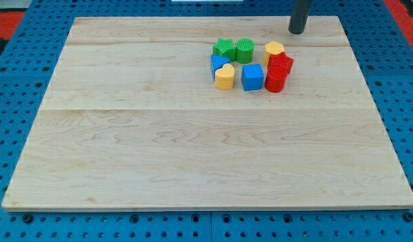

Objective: Push the green star to center

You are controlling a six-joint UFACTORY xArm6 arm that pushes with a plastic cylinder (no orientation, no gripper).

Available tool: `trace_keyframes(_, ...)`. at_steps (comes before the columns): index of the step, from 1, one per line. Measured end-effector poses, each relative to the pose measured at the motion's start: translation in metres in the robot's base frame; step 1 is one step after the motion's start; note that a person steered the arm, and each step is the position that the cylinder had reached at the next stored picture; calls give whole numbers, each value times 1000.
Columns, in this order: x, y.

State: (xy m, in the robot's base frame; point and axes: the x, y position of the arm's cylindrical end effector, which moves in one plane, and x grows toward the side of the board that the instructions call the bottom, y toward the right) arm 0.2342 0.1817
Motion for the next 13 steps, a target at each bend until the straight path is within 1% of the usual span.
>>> trace_keyframes(5,3,3)
trace_keyframes(6,2,-9)
trace_keyframes(7,-4,-70)
trace_keyframes(8,4,-102)
trace_keyframes(10,7,-122)
trace_keyframes(12,41,-131)
trace_keyframes(13,59,-174)
